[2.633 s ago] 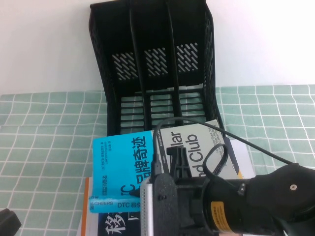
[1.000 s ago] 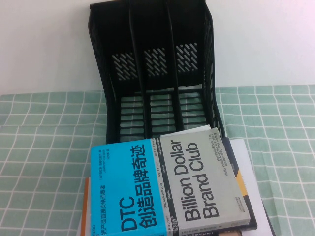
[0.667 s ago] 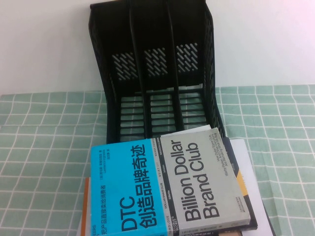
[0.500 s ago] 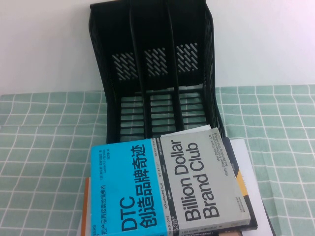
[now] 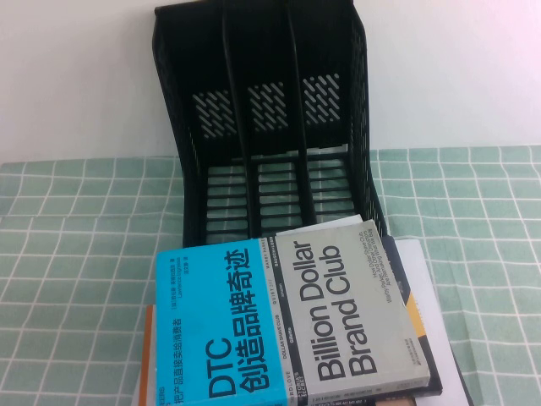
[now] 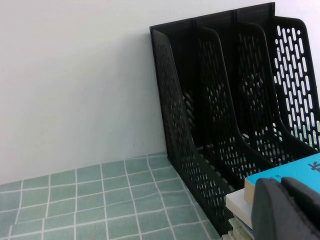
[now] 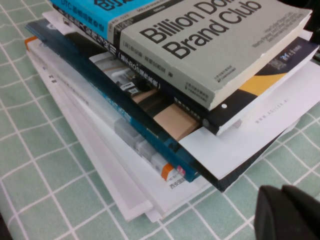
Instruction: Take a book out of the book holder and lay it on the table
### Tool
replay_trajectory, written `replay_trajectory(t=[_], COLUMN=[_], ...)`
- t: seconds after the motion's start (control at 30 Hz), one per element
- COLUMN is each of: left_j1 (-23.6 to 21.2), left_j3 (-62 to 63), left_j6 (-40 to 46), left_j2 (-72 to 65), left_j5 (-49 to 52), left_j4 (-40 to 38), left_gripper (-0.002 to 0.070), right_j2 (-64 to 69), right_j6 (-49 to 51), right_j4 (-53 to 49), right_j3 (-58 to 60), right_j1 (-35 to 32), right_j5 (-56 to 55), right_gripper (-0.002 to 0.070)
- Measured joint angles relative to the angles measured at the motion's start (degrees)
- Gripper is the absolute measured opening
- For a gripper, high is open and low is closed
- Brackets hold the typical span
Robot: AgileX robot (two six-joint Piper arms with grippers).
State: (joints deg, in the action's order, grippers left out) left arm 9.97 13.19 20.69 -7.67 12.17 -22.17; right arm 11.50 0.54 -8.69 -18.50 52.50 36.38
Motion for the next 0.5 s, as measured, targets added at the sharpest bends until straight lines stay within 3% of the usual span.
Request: replay_trajectory(t=[0.23,0.5], left_j1=[-0.12,-6.81], left_j3=[-0.13,-5.88], left_j6=[0.0,0.0], left_j2=[0.53,8.01], left_j5=[0.0,3.02], left_j4=[0.0,1.04], left_gripper=[-0.0003,-0.0003], right_j2=[0.0,0.0], right_j6=[0.0,0.0], right_j4=[0.0,0.0], right_j3=[0.0,0.0], right_j1=[0.0,-0.09], right_j5=[0.0,0.0], right_gripper=[-0.0001,-0.0001])
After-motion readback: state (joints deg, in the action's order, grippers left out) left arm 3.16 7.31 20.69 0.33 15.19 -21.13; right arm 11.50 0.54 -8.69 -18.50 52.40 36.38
